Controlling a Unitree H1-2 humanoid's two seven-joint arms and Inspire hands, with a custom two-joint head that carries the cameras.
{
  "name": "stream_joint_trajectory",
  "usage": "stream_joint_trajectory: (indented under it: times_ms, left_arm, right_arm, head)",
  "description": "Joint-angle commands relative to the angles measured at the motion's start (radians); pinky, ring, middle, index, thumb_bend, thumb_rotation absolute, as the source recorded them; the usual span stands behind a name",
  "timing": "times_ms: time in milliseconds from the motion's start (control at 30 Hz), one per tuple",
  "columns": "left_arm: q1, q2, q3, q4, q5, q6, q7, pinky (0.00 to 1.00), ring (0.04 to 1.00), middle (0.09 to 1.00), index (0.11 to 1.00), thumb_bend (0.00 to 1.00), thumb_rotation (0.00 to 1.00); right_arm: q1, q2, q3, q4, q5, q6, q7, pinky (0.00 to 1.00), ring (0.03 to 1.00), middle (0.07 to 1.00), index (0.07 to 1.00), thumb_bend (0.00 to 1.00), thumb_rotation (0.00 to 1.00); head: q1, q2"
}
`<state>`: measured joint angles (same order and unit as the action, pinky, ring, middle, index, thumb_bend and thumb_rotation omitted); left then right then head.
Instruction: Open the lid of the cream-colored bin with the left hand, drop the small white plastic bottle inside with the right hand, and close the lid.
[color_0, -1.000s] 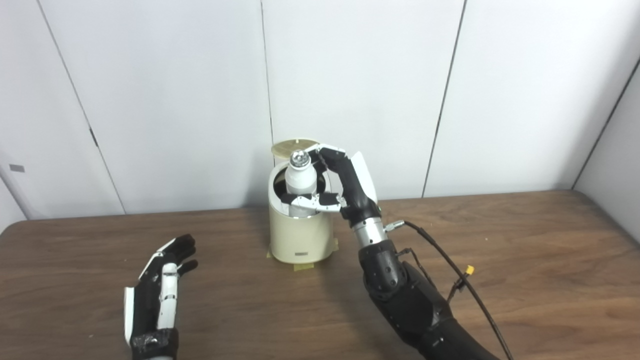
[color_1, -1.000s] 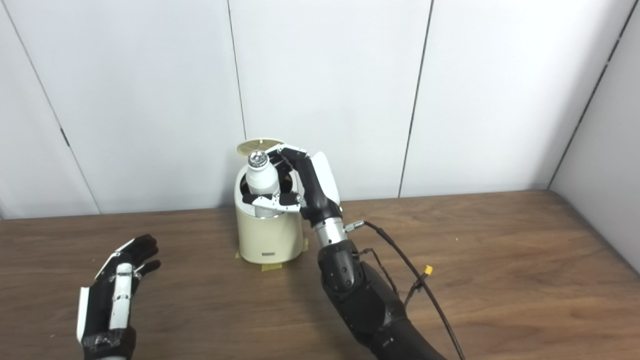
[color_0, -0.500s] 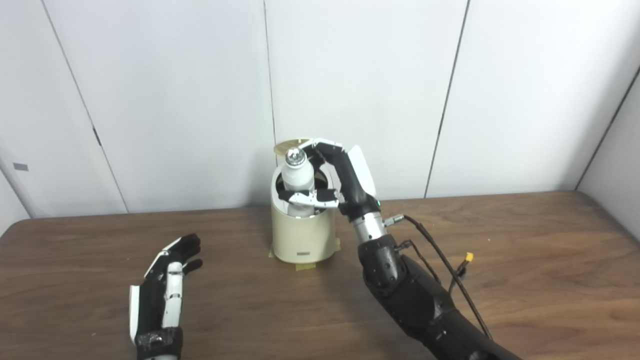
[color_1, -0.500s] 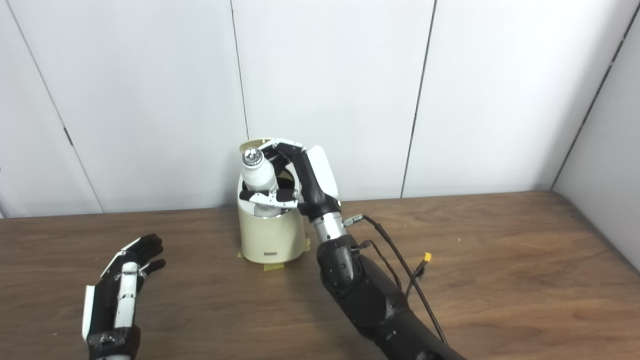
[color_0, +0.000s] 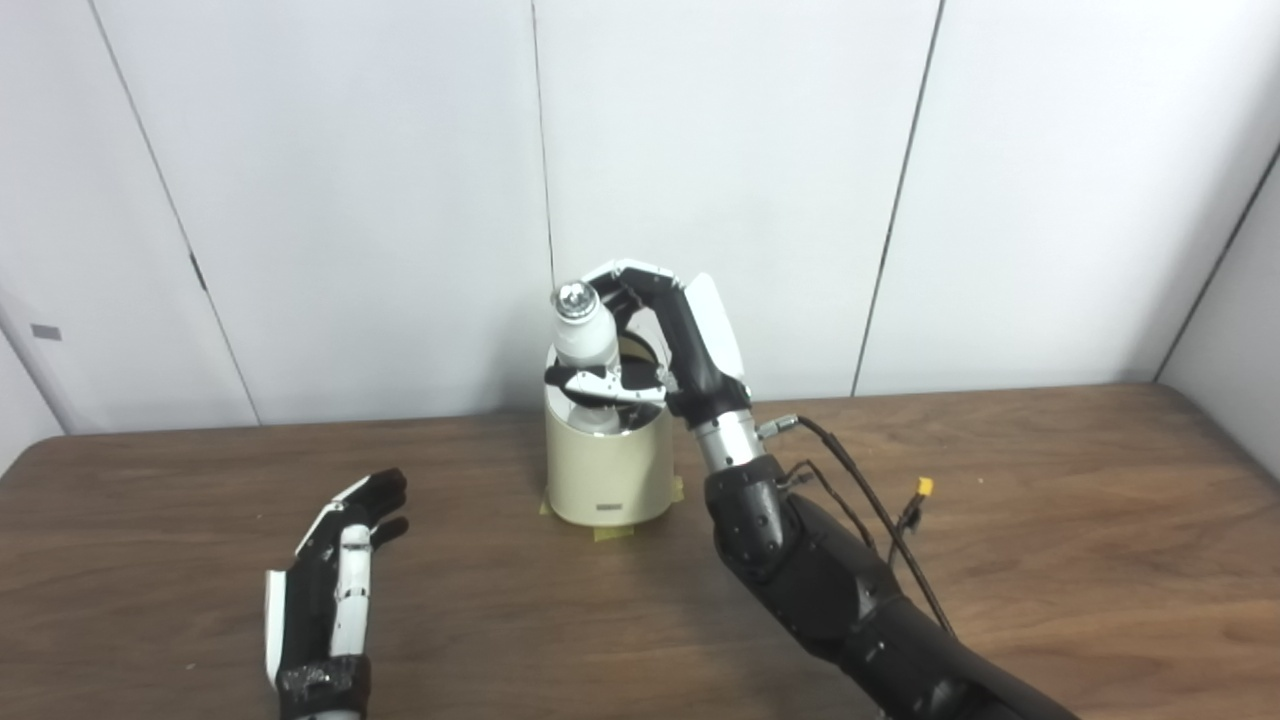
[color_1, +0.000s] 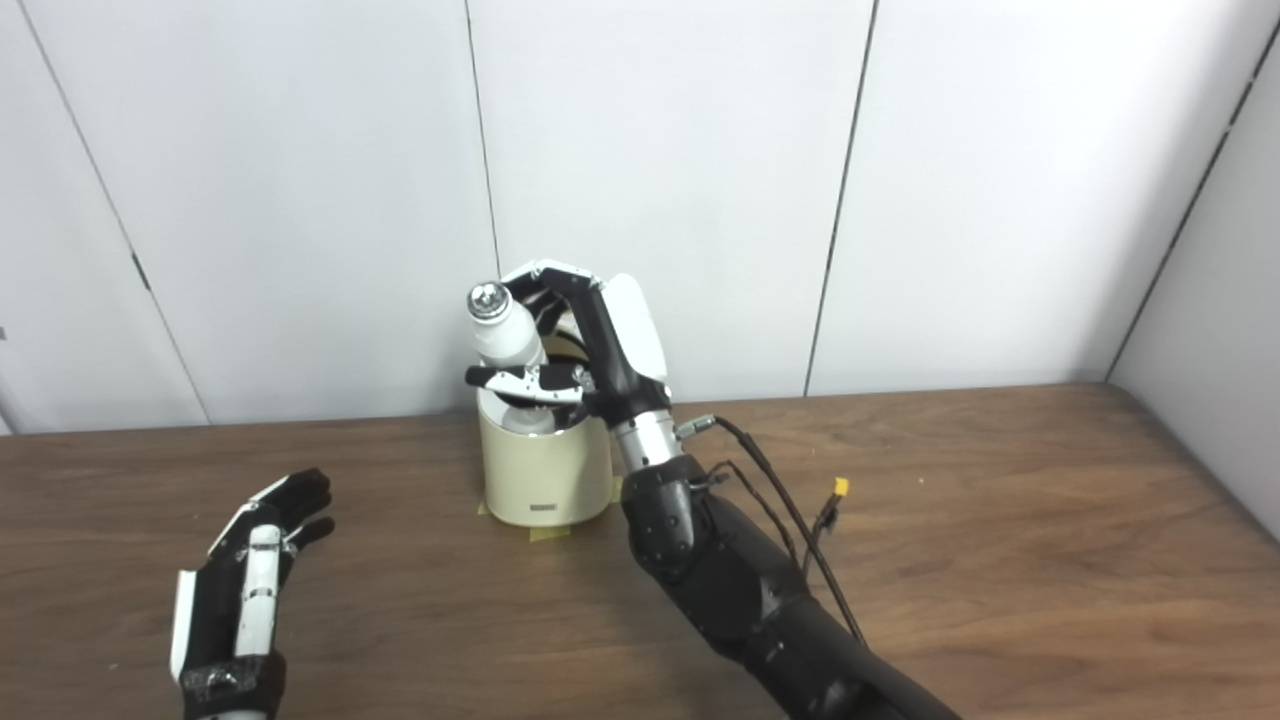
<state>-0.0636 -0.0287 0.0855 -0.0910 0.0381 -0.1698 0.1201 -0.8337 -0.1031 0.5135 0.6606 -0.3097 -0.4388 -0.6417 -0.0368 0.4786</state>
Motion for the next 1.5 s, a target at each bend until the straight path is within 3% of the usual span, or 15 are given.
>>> stream_joint_trajectory:
  times_ms: [0,333,767,1467]
  left_arm:
    - [-0.02,-0.005,-0.004,-0.043,0.009,-0.009,0.006,0.74,0.793,0.769,0.742,0.19,0.77]
    - [-0.013,-0.009,-0.006,-0.062,0.009,0.007,0.004,0.74,0.794,0.772,0.746,0.19,0.77]
    - [-0.013,-0.011,-0.009,-0.059,0.02,0.006,0.008,0.75,0.798,0.77,0.744,0.19,0.77]
    - [-0.014,-0.016,-0.009,-0.068,0.023,0.013,0.007,0.74,0.799,0.772,0.745,0.18,0.76]
  right_arm:
    - [-0.065,-0.013,0.008,-0.008,-0.011,-0.031,-0.036,0.31,0.397,0.528,0.499,0.49,0.0]
    - [-0.07,-0.036,0.105,0.027,-0.044,-0.031,-0.103,0.36,0.429,0.524,0.466,0.5,0.0]
    - [-0.083,-0.055,0.188,0.099,-0.045,-0.031,-0.171,0.4,0.454,0.487,0.449,0.5,0.0]
    - [-0.09,-0.064,0.215,0.15,-0.044,-0.031,-0.202,0.4,0.462,0.497,0.453,0.5,0.0]
  head:
    - [0.001,0.001]
    - [0.013,0.007]
    - [0.017,0.003]
    - [0.016,0.0]
